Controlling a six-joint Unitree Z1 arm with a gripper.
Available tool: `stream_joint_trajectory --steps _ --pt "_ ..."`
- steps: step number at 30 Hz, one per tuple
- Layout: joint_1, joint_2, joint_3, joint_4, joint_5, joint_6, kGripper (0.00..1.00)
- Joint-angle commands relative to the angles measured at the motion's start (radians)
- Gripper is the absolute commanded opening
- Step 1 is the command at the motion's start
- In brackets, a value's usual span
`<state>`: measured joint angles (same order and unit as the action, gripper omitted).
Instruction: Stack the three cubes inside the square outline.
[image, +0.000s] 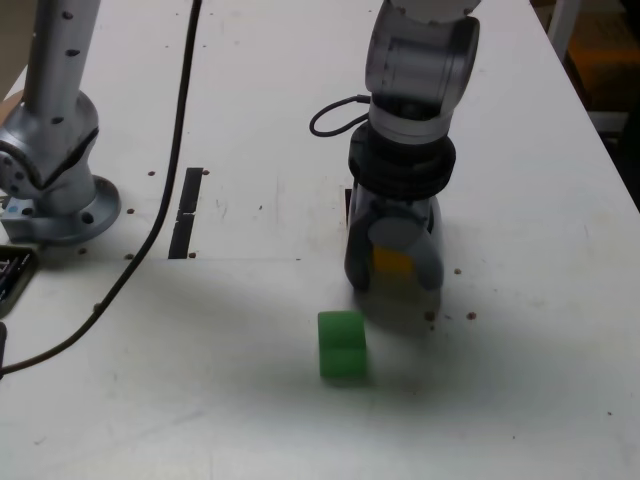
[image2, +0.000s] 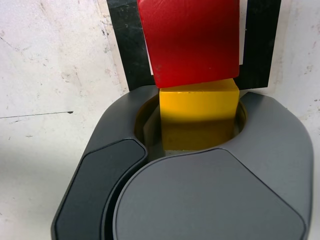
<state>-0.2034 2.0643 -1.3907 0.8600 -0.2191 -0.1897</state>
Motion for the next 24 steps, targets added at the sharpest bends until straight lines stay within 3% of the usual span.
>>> stream_joint_trajectory --steps 1,7,13,19,24 --pt "-0.007 0.004 0.004 0.001 -0.008 -0.001 0.21" --pt "-0.032 -0.018 0.006 0.017 -0.018 -0.029 0.20" --pt "-0.081 -0.070 -0.005 0.051 -0.006 -0.095 0.20" --pt "-0.128 -0.119 -0.051 0.113 0.032 -0.172 0.20" --pt "-0.139 -0.139 -0.119 0.199 0.086 -0.204 0.20"
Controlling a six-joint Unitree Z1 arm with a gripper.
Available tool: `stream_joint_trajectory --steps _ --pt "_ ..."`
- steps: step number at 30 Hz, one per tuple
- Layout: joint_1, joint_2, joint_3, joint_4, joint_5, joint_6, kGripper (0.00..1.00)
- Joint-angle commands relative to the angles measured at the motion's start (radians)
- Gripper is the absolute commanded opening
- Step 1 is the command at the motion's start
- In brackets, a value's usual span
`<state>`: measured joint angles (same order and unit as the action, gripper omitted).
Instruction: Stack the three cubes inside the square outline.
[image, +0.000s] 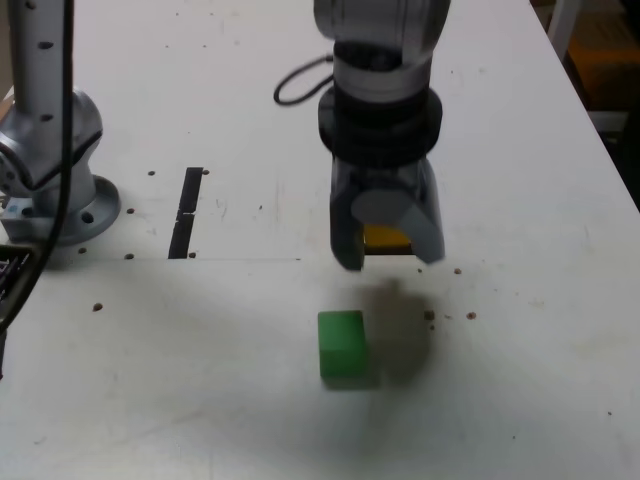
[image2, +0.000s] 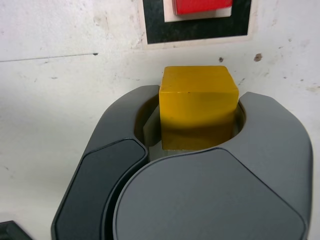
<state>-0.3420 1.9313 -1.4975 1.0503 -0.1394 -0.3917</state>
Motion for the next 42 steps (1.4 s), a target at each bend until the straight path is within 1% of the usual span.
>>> stream_joint_trajectory --steps 1,3,6,15,21,28,42 --pt "0.003 -0.007 -0.025 0.024 0.019 -0.002 0.20" --pt "0.013 -0.007 -0.034 0.043 0.036 -0.001 0.20" --pt "0.033 -0.003 -0.035 0.060 0.049 0.007 0.20" --pt "0.109 0.017 -0.035 0.122 0.072 0.065 0.20" --pt "0.158 0.058 -0.058 0.132 0.068 0.120 0.20" --pt "0.190 0.114 -0.113 0.132 0.053 0.164 0.20" --pt "0.230 0.115 -0.079 0.127 0.049 0.180 0.20"
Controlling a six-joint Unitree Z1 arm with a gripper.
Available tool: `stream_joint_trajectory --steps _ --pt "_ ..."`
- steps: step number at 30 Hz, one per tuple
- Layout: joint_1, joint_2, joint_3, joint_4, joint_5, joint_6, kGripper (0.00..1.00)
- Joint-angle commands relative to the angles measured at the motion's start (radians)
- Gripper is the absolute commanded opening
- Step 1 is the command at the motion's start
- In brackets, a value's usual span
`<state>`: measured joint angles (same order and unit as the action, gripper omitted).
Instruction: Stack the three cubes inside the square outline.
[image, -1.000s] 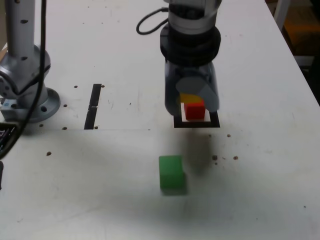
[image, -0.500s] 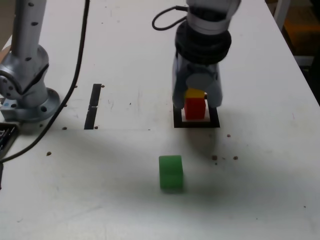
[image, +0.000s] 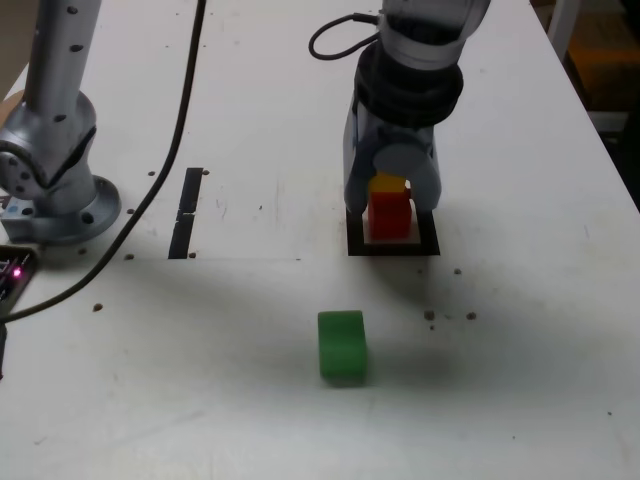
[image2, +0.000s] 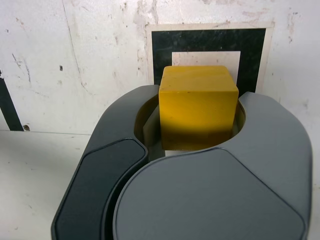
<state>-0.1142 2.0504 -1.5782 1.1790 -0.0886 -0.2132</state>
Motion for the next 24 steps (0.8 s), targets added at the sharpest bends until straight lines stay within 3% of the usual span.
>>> stream_joint_trajectory --steps 1,18,24 --pt "0.003 -0.003 0.003 -0.004 -0.004 0.003 0.20" --pt "0.004 0.002 0.014 -0.038 -0.032 0.015 0.21" --pt "0.004 0.001 0.042 -0.069 -0.054 0.019 0.27"
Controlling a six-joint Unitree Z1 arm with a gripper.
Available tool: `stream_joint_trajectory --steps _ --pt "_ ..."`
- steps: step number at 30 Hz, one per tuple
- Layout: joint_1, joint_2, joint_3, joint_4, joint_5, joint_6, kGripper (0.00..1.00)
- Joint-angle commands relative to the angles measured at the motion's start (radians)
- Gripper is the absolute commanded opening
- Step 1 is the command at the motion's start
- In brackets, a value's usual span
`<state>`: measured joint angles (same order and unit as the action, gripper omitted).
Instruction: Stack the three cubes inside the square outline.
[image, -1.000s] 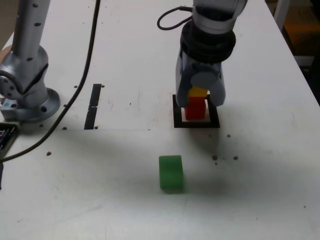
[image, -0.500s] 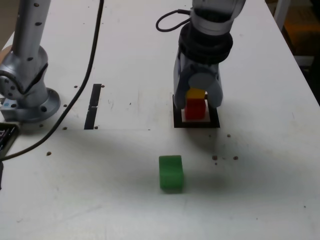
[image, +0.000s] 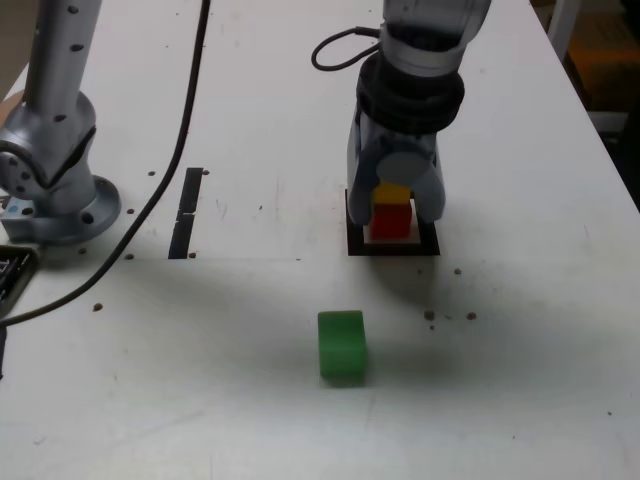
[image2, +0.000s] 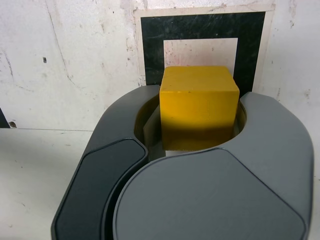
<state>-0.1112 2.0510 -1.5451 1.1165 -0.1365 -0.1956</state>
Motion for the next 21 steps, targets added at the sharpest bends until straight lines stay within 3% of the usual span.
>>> stream_joint_trajectory --steps 1,11,21 --pt "0.001 -0.001 0.014 -0.012 -0.011 0.002 0.30" --pt "0.001 -0.003 0.048 -0.030 -0.045 0.004 0.62" --pt "-0.002 -0.025 0.055 -0.032 -0.030 -0.001 0.73"
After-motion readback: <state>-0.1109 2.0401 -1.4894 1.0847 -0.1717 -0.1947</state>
